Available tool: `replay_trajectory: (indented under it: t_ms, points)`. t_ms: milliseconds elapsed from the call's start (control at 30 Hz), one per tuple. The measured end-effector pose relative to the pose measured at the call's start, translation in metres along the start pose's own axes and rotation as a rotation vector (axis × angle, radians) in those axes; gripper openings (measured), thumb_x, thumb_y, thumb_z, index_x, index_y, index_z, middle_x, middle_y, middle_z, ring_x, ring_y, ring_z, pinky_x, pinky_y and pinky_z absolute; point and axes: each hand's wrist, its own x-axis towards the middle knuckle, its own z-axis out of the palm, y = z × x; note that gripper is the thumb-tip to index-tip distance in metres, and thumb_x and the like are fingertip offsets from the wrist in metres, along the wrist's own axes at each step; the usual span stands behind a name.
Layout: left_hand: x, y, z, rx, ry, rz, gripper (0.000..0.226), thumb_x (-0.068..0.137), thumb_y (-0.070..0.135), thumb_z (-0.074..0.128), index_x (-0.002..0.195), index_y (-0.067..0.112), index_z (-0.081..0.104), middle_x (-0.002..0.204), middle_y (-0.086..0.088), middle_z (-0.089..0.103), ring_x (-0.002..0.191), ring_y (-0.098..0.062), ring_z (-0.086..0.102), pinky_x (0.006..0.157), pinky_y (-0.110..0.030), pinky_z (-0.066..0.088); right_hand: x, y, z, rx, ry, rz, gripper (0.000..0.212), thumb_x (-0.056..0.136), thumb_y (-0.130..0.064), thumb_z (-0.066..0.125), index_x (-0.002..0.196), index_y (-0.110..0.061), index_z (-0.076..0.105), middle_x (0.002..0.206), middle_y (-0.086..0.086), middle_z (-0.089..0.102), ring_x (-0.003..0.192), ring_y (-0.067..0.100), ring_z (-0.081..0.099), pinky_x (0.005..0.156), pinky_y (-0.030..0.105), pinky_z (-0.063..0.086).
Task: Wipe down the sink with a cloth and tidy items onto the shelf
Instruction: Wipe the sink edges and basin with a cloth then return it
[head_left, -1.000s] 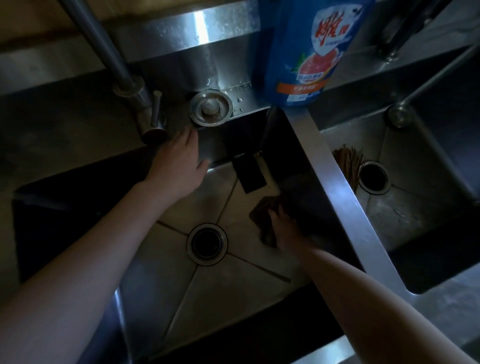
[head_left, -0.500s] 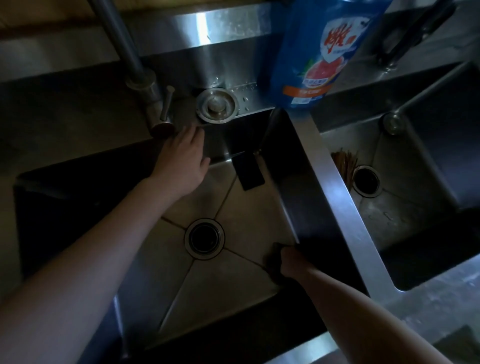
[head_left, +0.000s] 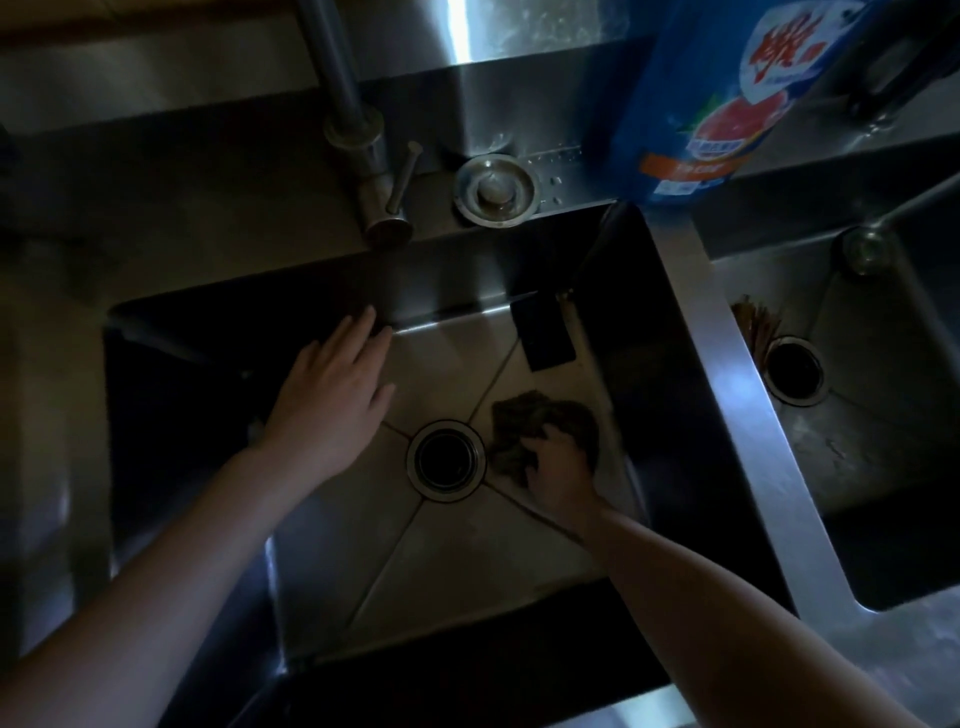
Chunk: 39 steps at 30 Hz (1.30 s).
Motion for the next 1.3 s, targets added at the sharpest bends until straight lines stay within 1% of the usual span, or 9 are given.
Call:
replay_trajectory:
  t_ms: [200,433,533,600,800,900,967,1133,1300]
  points:
    - [-0.028,-0.01,0.007,-0.014,-0.002,-0.061,0.058,0.093,0.03,0.048,0.145,0.011,0.028,0.157,-0.009,0.016,0.144,-0.027,0.017,0.112,-0.044,0.021,-0.013,-0.002,0.019,-0.399,-0.375,-0.376,0.042,0.092,-0.017,0.05,0.133,-0.013,0.052,0.154,0.008,0.022,0.137,0.032,0.029,0.113,0.04,0.028]
    - [-0.06,-0.03,0.007,-0.016,0.031,-0.206,0.058,0.092,0.032,0.047,0.145,0.015,0.029,0.157,-0.01,0.015,0.144,-0.027,0.015,0.112,-0.046,0.022,-0.017,0.013,0.01,-0.052,-0.168,-0.142,0.054,0.09,-0.006,0.051,0.141,-0.007,0.035,0.151,0.017,0.023,0.134,0.036,0.032,0.1,0.018,0.038]
    - [-0.074,-0.038,0.007,-0.01,0.034,-0.279,0.059,0.092,0.032,0.048,0.145,0.016,0.028,0.157,-0.011,0.015,0.144,-0.028,0.015,0.111,-0.048,0.021,-0.008,0.01,0.011,-0.26,-0.205,-0.139,0.07,0.087,-0.011,0.052,0.149,-0.017,0.019,0.159,0.015,-0.005,0.143,0.039,0.018,0.115,0.035,0.029]
    - [-0.081,-0.042,0.008,-0.011,0.047,-0.303,0.059,0.091,0.031,0.049,0.144,0.014,0.03,0.156,-0.013,0.017,0.143,-0.03,0.018,0.109,-0.049,0.024,0.002,0.001,0.013,-0.288,-0.185,-0.186,0.068,0.091,-0.011,0.048,0.151,-0.02,0.017,0.159,0.012,-0.007,0.142,0.039,0.023,0.115,0.037,0.029]
    - [-0.102,-0.06,0.01,-0.055,0.105,-0.395,0.06,0.089,0.028,0.056,0.142,0.012,0.035,0.155,-0.015,0.02,0.142,-0.033,0.02,0.109,-0.051,0.024,0.041,-0.057,0.017,0.546,-0.135,-0.128,0.055,0.099,-0.011,0.045,0.149,-0.021,0.025,0.147,0.01,0.039,0.132,0.029,0.042,0.094,0.034,0.04]
    - [-0.112,-0.07,0.009,-0.092,0.148,-0.427,0.058,0.09,0.026,0.053,0.143,0.013,0.034,0.156,-0.014,0.016,0.143,-0.032,0.016,0.112,-0.051,0.02,0.066,-0.082,0.004,0.24,-0.041,-0.202,0.047,0.097,-0.006,0.047,0.143,-0.009,0.039,0.135,0.014,0.052,0.115,0.025,0.053,0.093,0.031,0.044]
    - [-0.117,-0.076,0.006,-0.072,0.169,-0.451,0.058,0.09,0.027,0.051,0.144,0.015,0.032,0.157,-0.012,0.014,0.142,-0.031,0.016,0.111,-0.05,0.02,0.078,-0.091,-0.005,-0.017,-0.047,-0.336,0.049,0.094,-0.002,0.046,0.142,-0.006,0.039,0.146,0.014,0.042,0.13,0.028,0.043,0.106,0.034,0.034]
    - [-0.128,-0.082,0.004,-0.027,0.225,-0.513,0.06,0.089,0.026,0.055,0.143,0.014,0.033,0.155,-0.016,0.019,0.139,-0.036,0.023,0.109,-0.051,0.022,0.091,-0.132,0.0,-0.004,-0.137,-0.431,0.054,0.095,-0.001,0.042,0.148,-0.008,0.028,0.155,0.014,0.028,0.142,0.029,0.026,0.108,0.011,0.023]
    - [-0.135,-0.088,0.011,-0.023,0.215,-0.534,0.06,0.088,0.027,0.055,0.143,0.014,0.033,0.154,-0.017,0.02,0.139,-0.037,0.025,0.107,-0.051,0.024,0.076,-0.149,0.022,-0.252,-0.256,-0.548,0.054,0.096,-0.007,0.042,0.148,-0.012,0.029,0.158,0.009,0.022,0.146,0.029,0.019,0.12,0.042,0.017]
